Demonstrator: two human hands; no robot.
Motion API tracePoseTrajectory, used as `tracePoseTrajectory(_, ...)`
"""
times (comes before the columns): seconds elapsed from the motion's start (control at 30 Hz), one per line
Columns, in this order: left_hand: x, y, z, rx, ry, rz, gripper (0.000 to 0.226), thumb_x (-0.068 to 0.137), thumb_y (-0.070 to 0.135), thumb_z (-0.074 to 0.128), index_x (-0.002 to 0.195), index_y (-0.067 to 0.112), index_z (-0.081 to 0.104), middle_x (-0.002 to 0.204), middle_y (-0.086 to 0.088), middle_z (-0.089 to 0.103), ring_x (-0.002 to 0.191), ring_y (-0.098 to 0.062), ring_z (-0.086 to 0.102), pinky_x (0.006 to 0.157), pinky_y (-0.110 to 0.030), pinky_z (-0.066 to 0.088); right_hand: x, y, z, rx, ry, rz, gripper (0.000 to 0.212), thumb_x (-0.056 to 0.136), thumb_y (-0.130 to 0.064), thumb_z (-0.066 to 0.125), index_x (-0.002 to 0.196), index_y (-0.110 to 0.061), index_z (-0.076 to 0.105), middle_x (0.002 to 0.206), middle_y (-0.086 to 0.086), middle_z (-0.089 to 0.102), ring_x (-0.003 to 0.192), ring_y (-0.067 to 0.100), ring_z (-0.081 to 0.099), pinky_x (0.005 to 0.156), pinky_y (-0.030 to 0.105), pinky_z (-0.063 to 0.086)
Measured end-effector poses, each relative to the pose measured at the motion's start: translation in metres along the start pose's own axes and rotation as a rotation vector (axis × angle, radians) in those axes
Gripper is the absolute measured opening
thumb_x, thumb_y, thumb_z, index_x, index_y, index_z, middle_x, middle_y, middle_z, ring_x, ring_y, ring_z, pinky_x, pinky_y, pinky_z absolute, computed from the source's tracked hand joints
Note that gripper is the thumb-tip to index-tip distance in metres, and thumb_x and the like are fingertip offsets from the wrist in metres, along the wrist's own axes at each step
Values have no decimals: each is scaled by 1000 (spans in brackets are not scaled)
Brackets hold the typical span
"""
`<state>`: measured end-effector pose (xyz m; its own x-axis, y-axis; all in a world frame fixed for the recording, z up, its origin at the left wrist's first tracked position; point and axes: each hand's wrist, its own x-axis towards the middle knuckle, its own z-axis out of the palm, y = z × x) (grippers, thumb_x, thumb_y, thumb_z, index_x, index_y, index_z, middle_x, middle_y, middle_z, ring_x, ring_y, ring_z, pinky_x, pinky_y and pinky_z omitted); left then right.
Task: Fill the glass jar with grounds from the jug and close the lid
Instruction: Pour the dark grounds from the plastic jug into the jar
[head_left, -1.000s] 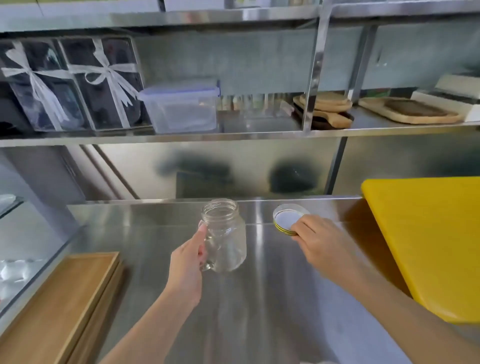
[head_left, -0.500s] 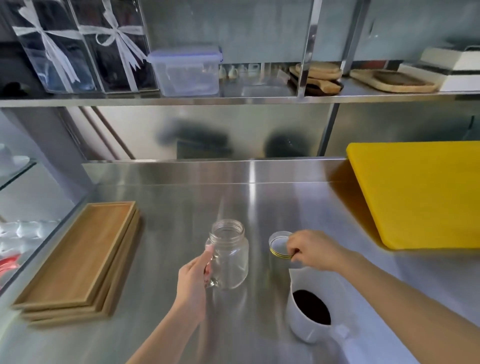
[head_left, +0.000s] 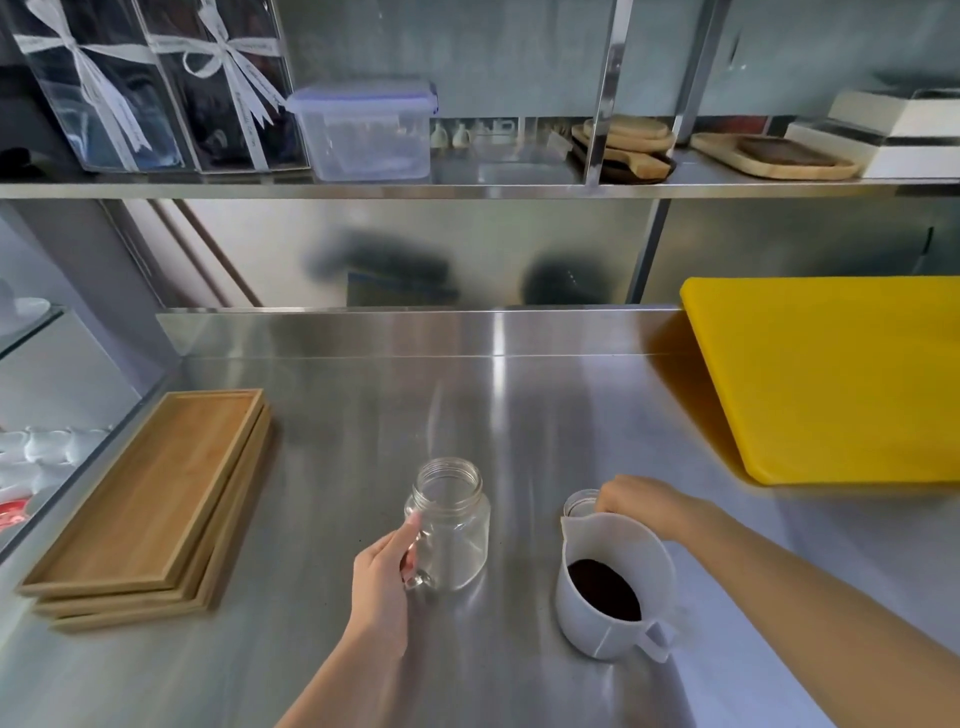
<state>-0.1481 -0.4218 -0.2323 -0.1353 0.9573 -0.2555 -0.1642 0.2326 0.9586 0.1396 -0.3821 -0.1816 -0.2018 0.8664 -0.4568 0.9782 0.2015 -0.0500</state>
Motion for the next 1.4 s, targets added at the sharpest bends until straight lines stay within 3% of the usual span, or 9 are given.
tracePoseTrajectory(0.13,2,-8,-3,-17,-47,-24,51,78,41,61,43,19,31,49,3,25,49,-13,26,61,-35,20,-2,0,17,22,-55,-9,15,89,-29,45,75,-30,48,75,-1,45,72,24,47,60,31,37)
tracePoseTrajectory(0.2,4,-11,-6,-2,-54,-57,51,72,50,60,42,19,32,49,2,25,50,-14,26,64,-36,20,-6,1,22,83,-31,-33,15,89,-32,45,75,-37,44,81,-1,52,74,22,49,62,33,38)
tracePoseTrajectory(0.5,4,-13,-1,88,-93,-30,61,63,65,58,42,19,25,47,3,23,49,-13,26,66,-38,19,-30,14,27,238,272,3,15,87,-28,59,99,-20,63,100,1,62,86,17,55,71,29,49)
tracePoseTrajectory(0.7,-3,-19,-3,110,-95,-51,61,64,67,58,45,20,23,48,5,23,55,-16,23,71,-40,15,-83,7,35,922,538,139,18,85,-22,62,67,-22,62,71,0,65,70,16,58,63,25,47)
tracePoseTrajectory(0.87,-10,-22,0,86,-122,-53,58,64,64,60,43,22,24,46,6,23,50,-14,26,70,-38,20,-121,-10,46,1423,543,130,38,70,-45,67,62,-9,62,61,1,65,65,14,59,64,25,53)
tracePoseTrajectory(0.97,-12,-24,2,79,-138,-46,56,65,62,60,42,24,26,44,8,24,47,-11,27,66,-36,21,-134,-17,53,1438,430,94,40,58,-45,74,70,-9,63,64,-2,64,64,9,59,64,22,50)
tracePoseTrajectory(1.1,-16,-26,3,107,-131,-29,57,66,63,58,39,25,26,43,8,25,46,-12,28,66,-36,22,-141,-24,69,1306,433,94,28,66,-21,81,80,-9,60,76,-2,64,75,12,60,69,23,48)
tracePoseTrajectory(1.3,-27,-26,5,159,-135,-20,60,66,65,55,41,22,22,46,5,24,48,-13,27,66,-37,20,-137,-31,84,1341,464,158,16,76,-16,73,73,-5,62,69,-3,61,66,4,54,66,14,40)
tracePoseTrajectory(1.4,-35,-26,5,189,-141,-13,61,68,65,54,41,21,22,46,5,24,47,-13,27,65,-37,21,-136,-34,87,1454,504,182,17,81,-12,67,67,-6,60,66,0,57,69,14,50,71,27,40)
